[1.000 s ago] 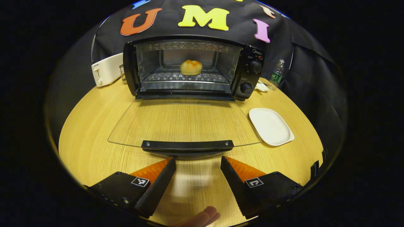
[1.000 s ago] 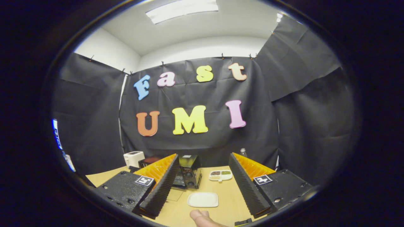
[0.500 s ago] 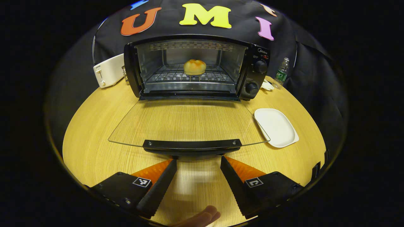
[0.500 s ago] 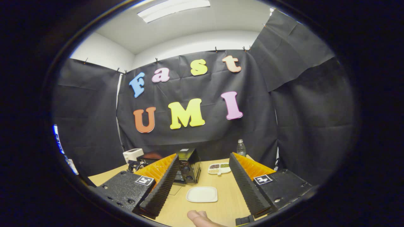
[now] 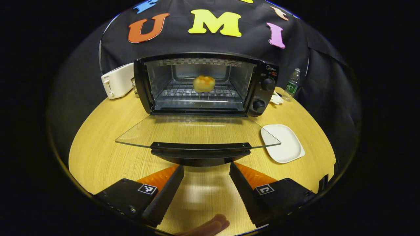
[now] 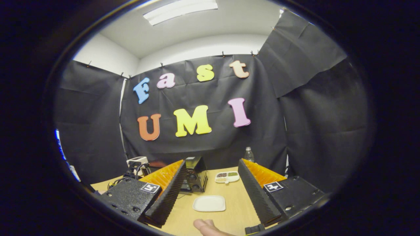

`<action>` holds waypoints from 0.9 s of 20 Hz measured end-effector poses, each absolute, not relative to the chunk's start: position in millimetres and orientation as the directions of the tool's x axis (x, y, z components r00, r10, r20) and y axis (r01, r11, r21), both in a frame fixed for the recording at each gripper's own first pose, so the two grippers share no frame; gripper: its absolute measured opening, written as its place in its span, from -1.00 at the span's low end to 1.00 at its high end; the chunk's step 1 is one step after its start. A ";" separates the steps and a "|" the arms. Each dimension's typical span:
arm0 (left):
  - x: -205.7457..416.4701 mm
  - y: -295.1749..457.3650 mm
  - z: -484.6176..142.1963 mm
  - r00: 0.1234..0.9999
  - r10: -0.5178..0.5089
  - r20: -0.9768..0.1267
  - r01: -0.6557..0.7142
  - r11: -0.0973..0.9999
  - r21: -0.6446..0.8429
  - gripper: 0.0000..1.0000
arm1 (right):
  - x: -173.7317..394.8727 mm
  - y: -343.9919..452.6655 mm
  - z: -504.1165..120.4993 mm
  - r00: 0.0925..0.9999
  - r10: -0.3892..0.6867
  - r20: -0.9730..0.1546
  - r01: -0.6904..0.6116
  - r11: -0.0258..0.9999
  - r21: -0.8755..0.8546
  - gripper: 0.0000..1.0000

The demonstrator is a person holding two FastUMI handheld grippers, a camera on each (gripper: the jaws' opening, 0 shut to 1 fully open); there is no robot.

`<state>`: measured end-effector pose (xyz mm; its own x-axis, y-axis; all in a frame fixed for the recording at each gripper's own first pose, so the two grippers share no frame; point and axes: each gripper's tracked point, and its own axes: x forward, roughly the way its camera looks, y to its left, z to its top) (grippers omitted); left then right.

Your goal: Open the electric oven with the left hand, put the food in, and close the electric oven.

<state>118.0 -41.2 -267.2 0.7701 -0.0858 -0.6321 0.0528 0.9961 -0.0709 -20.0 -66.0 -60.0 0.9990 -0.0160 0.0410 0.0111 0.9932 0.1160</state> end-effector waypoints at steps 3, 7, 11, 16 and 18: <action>130.1 -33.1 -253.8 0.799 -0.037 -0.601 0.037 0.999 -0.013 0.87 | -19.2 -70.6 -55.3 0.998 -0.024 0.057 0.017 0.991 0.131 0.92; 146.3 -34.9 -240.5 0.816 -0.046 -0.576 0.036 0.999 -0.030 0.87 | -18.1 -71.8 -63.4 0.999 -0.018 0.041 0.013 0.991 0.136 0.92; 172.3 -29.4 -224.0 0.856 -0.045 -0.515 0.016 0.998 -0.060 0.87 | -14.5 -75.8 -65.4 0.999 -0.008 0.038 0.002 0.987 0.158 0.92; 205.8 -20.4 -201.1 0.911 -0.036 -0.410 0.002 0.997 -0.082 0.91 | -8.3 -83.5 -77.0 1.000 -0.016 0.009 0.015 0.985 0.173 0.92; 221.4 -8.5 -190.8 0.934 -0.004 -0.357 -0.026 0.997 -0.079 0.93 | -7.2 -83.7 -78.6 1.000 -0.014 0.001 0.014 0.984 0.177 0.92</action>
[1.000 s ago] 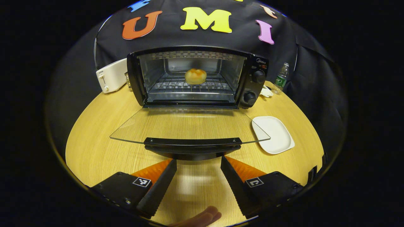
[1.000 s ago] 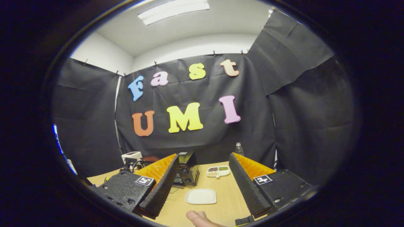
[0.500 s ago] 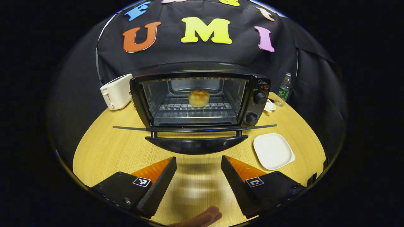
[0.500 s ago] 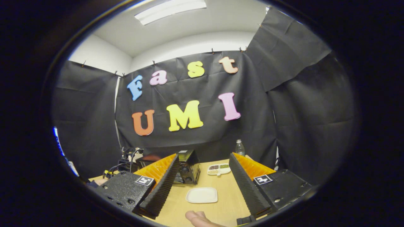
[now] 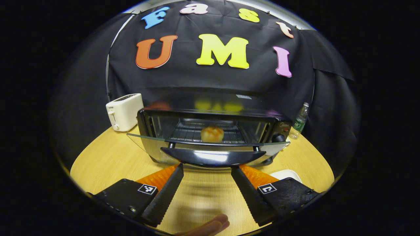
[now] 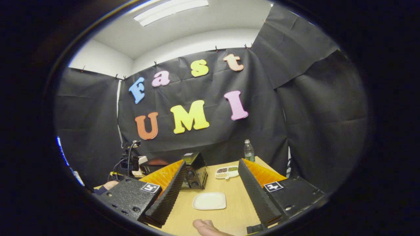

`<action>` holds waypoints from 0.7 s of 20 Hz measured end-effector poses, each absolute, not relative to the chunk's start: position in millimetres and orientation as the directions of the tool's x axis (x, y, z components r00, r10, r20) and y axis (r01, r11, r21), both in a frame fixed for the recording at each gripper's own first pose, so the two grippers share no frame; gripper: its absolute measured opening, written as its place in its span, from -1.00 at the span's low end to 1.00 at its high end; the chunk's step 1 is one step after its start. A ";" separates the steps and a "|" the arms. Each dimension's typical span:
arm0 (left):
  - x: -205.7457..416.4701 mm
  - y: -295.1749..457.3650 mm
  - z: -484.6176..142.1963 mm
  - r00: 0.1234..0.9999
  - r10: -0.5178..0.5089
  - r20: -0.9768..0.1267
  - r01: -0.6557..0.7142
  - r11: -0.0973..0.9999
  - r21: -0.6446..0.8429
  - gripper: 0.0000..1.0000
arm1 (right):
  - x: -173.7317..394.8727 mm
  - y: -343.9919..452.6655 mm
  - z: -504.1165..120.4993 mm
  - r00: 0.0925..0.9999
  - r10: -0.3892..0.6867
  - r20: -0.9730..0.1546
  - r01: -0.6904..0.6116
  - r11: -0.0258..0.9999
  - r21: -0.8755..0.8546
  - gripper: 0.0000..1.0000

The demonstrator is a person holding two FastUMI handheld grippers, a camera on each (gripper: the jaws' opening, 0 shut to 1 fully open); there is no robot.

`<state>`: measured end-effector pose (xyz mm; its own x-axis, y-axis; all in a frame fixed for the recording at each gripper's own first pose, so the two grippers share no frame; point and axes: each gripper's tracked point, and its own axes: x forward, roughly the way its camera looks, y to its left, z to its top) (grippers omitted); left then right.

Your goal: Open the electric oven with the left hand, put the food in, and close the electric oven.

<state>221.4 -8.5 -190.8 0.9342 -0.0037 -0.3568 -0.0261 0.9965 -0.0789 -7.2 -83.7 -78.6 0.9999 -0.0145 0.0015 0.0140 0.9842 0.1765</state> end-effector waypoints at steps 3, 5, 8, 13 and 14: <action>217.7 -6.4 -178.3 0.938 -0.017 -0.346 -0.028 0.992 -0.125 0.86 | -8.2 -83.5 -80.5 1.000 -0.014 -0.017 0.017 0.985 0.170 0.92; 207.0 -5.1 -160.7 0.950 -0.026 -0.311 -0.016 0.991 -0.132 0.85 | -9.4 -81.8 -76.6 1.000 -0.018 -0.013 0.020 0.986 0.165 0.93; 184.6 -0.1 -135.0 0.967 -0.030 -0.254 -0.003 0.992 -0.128 0.86 | -15.2 -78.3 -68.6 1.000 -0.023 -0.001 0.023 0.987 0.158 0.92; 140.5 9.6 -88.0 0.986 -0.032 -0.161 0.012 0.992 -0.122 0.84 | -29.8 -66.2 -50.5 0.999 -0.023 0.033 0.018 0.990 0.139 0.92; 131.6 10.0 -78.4 0.989 -0.038 -0.143 0.020 0.992 -0.123 0.85 | -31.8 -64.6 -46.5 0.999 -0.025 0.038 0.020 0.991 0.133 0.92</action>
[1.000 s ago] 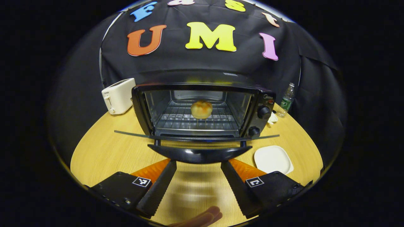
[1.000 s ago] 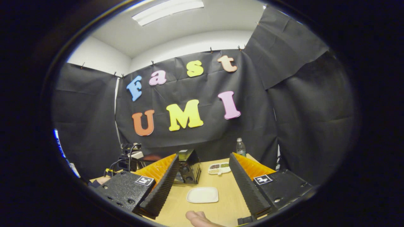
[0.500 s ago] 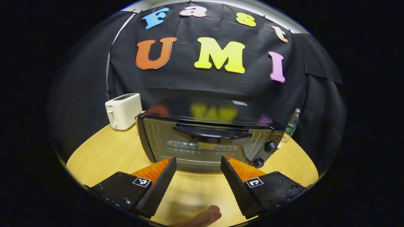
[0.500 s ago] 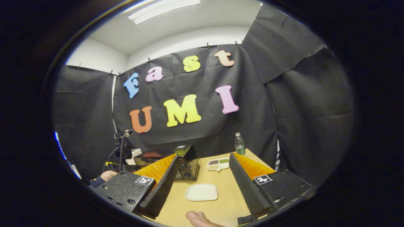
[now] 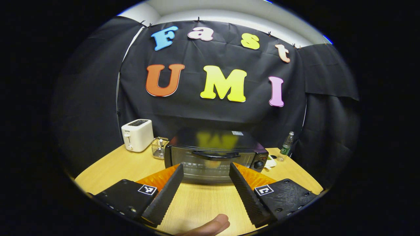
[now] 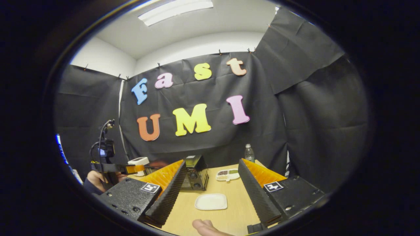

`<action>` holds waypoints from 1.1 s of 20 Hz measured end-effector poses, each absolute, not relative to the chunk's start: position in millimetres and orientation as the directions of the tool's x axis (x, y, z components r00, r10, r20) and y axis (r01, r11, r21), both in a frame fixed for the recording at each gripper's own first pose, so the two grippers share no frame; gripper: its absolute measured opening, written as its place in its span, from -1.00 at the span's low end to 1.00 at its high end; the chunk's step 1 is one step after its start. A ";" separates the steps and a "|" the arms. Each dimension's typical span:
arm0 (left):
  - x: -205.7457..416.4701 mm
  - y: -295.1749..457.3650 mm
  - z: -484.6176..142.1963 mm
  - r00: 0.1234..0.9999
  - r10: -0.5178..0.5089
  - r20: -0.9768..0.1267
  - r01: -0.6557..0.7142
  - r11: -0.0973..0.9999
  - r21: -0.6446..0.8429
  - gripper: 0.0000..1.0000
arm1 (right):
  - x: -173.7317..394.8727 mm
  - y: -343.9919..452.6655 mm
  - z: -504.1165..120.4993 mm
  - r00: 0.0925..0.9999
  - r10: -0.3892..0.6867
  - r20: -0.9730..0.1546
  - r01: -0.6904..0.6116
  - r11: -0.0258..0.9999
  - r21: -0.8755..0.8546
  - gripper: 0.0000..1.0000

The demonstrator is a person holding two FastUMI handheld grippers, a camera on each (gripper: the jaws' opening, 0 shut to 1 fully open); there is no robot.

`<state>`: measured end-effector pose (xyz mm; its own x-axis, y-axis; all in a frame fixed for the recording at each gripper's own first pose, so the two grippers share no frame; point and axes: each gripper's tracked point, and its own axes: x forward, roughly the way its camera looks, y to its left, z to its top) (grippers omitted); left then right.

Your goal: Open the electric oven with the left hand, put the food in, and close the electric oven.

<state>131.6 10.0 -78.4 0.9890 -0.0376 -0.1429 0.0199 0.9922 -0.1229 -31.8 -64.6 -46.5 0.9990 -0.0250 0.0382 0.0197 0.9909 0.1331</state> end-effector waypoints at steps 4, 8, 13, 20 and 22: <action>89.0 14.0 -38.6 0.997 -0.041 -0.065 0.034 0.994 -0.107 0.85 | -39.7 -50.5 -33.6 0.998 -0.023 0.051 0.018 0.994 0.110 0.92; 46.3 16.5 -17.1 0.999 -0.028 -0.015 0.027 0.997 -0.074 0.86 | -50.1 -32.1 -24.7 0.998 -0.004 0.063 -0.001 0.997 0.082 0.92; -6.3 13.3 -7.1 0.998 -0.039 0.048 0.043 0.995 -0.085 0.86 | -59.9 -16.0 -17.0 0.997 0.017 0.081 -0.021 0.999 0.049 0.93; -68.1 10.8 -36.8 0.998 -0.025 0.062 0.027 0.999 -0.022 0.85 | -68.9 7.5 -33.9 0.999 0.036 0.028 -0.038 0.998 0.057 0.93; -76.1 5.0 -47.6 0.999 -0.028 0.041 0.029 0.999 -0.022 0.85 | -75.6 19.2 -37.1 0.998 0.062 0.017 -0.063 0.996 0.056 0.93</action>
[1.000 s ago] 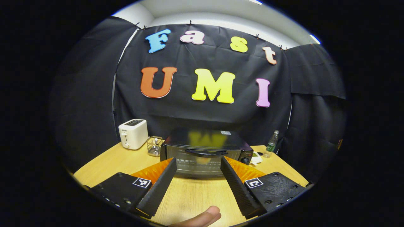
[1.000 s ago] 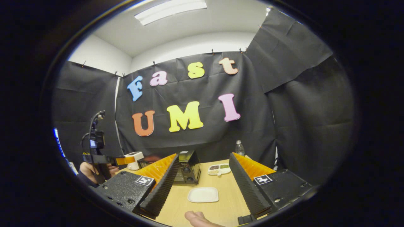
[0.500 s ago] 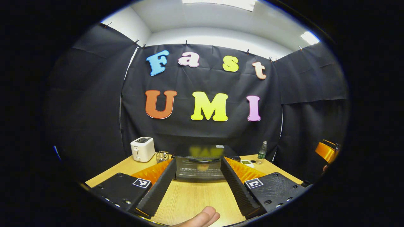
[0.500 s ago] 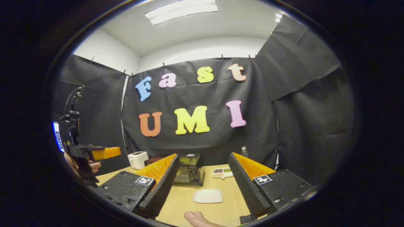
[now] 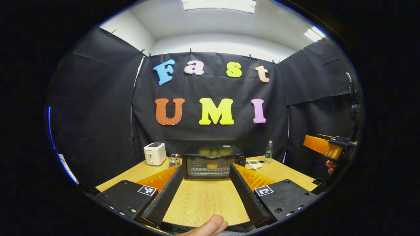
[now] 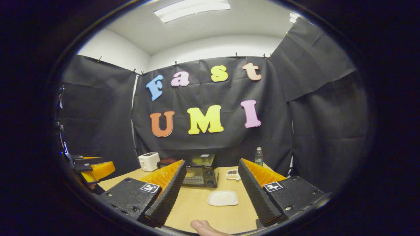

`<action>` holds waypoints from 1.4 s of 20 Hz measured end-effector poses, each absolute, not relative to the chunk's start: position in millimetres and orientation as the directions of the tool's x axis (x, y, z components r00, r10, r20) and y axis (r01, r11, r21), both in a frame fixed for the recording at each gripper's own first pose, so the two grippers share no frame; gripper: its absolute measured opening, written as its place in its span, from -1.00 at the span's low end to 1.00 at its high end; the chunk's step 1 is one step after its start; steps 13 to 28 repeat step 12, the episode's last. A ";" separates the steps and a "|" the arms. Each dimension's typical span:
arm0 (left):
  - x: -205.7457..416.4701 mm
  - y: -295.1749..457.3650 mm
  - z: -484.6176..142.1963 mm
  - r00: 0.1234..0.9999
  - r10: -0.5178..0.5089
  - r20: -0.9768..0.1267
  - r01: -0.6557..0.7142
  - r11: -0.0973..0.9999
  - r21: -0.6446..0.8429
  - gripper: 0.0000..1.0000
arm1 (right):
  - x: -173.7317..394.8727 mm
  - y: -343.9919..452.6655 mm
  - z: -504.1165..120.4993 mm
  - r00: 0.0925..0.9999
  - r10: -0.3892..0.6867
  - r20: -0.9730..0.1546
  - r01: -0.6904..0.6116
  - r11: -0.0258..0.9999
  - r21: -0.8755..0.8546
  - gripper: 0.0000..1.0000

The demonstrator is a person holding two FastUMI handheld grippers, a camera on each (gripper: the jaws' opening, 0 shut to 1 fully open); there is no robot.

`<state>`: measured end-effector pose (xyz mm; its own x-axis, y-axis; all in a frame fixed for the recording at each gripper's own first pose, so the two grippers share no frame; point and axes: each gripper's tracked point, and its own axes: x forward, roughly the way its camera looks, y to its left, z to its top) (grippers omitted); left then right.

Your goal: Open the electric oven with the left hand, put the food in, and close the electric oven.

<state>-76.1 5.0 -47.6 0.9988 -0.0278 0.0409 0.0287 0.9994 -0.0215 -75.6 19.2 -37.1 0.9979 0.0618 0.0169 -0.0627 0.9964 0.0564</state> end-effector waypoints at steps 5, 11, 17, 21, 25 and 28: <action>-88.5 -1.4 -39.6 0.997 -0.039 0.060 0.039 0.999 0.001 0.85 | -87.5 32.9 -27.3 0.995 0.084 0.050 -0.085 0.996 0.017 0.93; -86.6 -7.7 -39.7 0.996 -0.068 0.056 0.069 0.998 -0.013 0.86 | -83.1 29.6 -34.3 0.996 0.077 0.034 -0.078 0.997 0.028 0.93; -84.8 -7.9 -40.8 0.996 -0.070 0.048 0.071 0.997 -0.015 0.66 | -82.4 30.0 -34.8 0.997 0.077 0.030 -0.078 0.996 0.031 0.93; -84.8 -7.9 -40.8 0.996 -0.070 0.048 0.071 0.997 -0.015 0.66 | -82.4 30.0 -34.8 0.997 0.077 0.030 -0.078 0.996 0.031 0.93; -84.8 -7.9 -40.8 0.996 -0.070 0.048 0.071 0.997 -0.015 0.66 | -82.4 30.0 -34.8 0.997 0.077 0.030 -0.078 0.996 0.031 0.93; -84.8 -7.9 -40.8 0.996 -0.070 0.048 0.071 0.997 -0.015 0.66 | -82.4 30.0 -34.8 0.997 0.077 0.030 -0.078 0.996 0.031 0.93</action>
